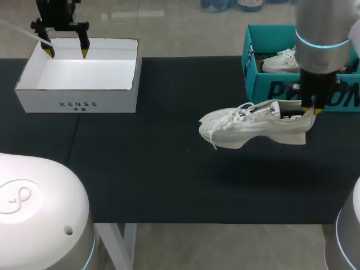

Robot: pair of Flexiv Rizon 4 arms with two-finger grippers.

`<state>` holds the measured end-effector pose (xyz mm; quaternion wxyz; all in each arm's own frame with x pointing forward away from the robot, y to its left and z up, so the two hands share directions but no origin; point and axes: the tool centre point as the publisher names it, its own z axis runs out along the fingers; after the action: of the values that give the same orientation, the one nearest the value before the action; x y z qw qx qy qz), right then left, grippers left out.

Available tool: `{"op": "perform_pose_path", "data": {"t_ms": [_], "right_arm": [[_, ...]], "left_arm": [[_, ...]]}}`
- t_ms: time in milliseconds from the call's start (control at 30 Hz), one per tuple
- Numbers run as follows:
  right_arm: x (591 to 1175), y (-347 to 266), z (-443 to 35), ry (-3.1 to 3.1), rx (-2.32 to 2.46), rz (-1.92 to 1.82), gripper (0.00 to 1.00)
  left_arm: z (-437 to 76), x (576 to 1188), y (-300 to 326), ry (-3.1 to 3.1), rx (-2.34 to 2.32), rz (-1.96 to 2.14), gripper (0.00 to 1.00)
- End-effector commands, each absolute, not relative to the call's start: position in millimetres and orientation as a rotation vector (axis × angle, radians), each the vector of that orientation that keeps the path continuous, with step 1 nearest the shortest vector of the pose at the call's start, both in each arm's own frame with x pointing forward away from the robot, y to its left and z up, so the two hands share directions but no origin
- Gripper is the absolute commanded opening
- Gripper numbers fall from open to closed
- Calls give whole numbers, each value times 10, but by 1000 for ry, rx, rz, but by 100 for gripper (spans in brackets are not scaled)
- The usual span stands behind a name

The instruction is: Take the shoe out of the shoebox, open the shoe tongue, remove and reinsert the insole, then place the shoe into the shoebox

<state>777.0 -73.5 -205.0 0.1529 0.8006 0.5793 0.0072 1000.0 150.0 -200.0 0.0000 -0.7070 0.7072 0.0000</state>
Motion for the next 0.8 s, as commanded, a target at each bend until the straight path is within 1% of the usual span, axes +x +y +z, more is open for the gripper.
{"op": "perform_pose_path", "data": {"t_ms": [33,500,800], "right_arm": [[7795,-577,-2176,1659,2294,6,0],[7891,-219,-2484,1684,2276,-32,0],[8014,-161,-2699,1651,2295,-55,0]], "left_arm": [[-2000,10000,1499,2222,-2221,0,100],[-2000,10000,1499,2222,-2221,0,100],[-2000,10000,1499,2222,-2221,0,100]]}}
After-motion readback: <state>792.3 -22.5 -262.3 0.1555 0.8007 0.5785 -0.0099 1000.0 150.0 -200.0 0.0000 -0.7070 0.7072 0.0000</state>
